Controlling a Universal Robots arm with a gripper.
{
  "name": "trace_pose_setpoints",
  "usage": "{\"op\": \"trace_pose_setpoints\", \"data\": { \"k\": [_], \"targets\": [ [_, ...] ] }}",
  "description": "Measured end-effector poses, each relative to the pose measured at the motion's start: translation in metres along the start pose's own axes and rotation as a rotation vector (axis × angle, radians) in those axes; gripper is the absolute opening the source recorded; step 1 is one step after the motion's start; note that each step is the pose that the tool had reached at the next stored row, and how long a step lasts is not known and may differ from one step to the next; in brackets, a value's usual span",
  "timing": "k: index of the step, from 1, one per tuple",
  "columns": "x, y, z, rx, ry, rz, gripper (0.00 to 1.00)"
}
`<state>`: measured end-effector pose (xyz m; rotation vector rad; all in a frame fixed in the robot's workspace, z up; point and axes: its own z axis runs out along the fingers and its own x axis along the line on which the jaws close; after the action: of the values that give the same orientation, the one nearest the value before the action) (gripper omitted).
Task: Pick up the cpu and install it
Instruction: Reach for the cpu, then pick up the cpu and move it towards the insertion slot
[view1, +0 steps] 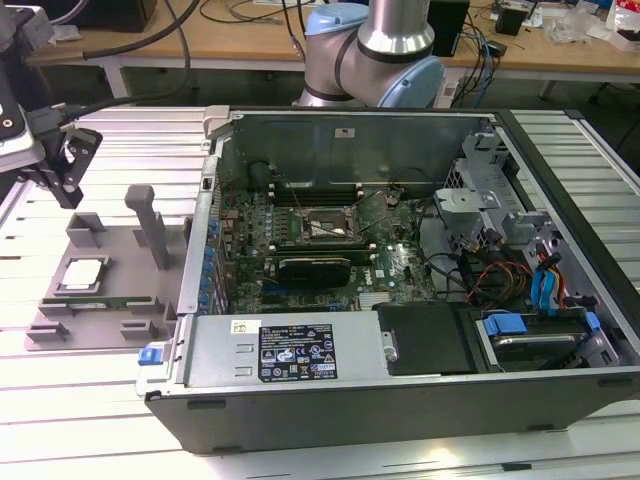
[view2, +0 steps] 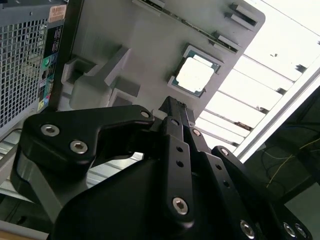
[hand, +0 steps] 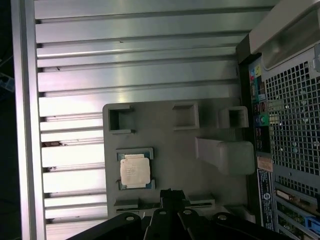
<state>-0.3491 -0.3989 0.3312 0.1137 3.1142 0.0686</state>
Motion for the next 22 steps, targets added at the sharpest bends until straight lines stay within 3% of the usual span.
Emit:
{"op": "trace_pose_setpoints", "data": {
  "k": [15, 22],
  "targets": [
    [0.0002, -0.0001, 0.0008, -0.0002, -0.0004, 0.000, 0.11],
    [0.0052, -0.0005, 0.0033, -0.0001, -0.0003, 0.000, 0.11]
  ]
}}
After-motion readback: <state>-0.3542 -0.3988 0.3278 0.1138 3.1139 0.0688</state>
